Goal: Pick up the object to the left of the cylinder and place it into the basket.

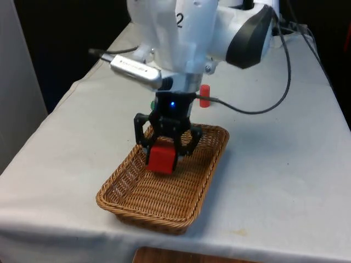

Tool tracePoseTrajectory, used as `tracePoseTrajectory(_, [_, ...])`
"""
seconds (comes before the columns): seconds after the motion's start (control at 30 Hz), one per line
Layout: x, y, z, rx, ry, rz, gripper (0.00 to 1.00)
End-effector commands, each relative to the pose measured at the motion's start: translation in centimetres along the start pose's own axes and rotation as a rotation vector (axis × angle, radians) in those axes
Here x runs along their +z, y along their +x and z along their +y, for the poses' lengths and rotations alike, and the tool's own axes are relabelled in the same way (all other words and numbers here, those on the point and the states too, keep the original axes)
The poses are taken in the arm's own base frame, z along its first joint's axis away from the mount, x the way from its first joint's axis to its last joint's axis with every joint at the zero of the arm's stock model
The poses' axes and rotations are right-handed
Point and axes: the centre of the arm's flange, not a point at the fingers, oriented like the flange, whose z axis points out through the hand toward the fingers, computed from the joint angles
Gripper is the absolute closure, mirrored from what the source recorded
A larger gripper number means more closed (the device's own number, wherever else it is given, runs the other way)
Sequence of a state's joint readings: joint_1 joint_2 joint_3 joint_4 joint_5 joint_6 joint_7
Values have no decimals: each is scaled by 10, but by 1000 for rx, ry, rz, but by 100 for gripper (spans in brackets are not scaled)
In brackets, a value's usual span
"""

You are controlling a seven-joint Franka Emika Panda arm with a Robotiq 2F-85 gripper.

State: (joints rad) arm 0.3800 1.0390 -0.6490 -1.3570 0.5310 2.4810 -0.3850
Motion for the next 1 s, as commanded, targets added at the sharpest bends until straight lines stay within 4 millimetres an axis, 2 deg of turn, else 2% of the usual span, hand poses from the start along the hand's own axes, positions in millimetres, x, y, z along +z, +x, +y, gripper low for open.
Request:
tracePoseTrajectory(0.0, [3,2,1,-1,4,1,99])
tracePoseTrajectory(0.17, [2,5,0,-2,3,11,99])
tracePoseTrajectory(0.3, [0,7,-1,-4,3,18,63])
tracePoseTrajectory(0.43, [1,6,-1,-4,-4,16,24])
tracePoseTrajectory(0.47, [0,7,-2,-6,3,19,24])
tracePoseTrajectory(0.5, [0,7,-2,-6,3,20,4])
tracePoseTrajectory(0.53, [0,7,-1,-6,2,20,0])
tracePoseTrajectory(0.77, [0,7,-1,-4,-3,18,0])
tracePoseTrajectory(0.97, [-20,14,4,7,-6,41,0])
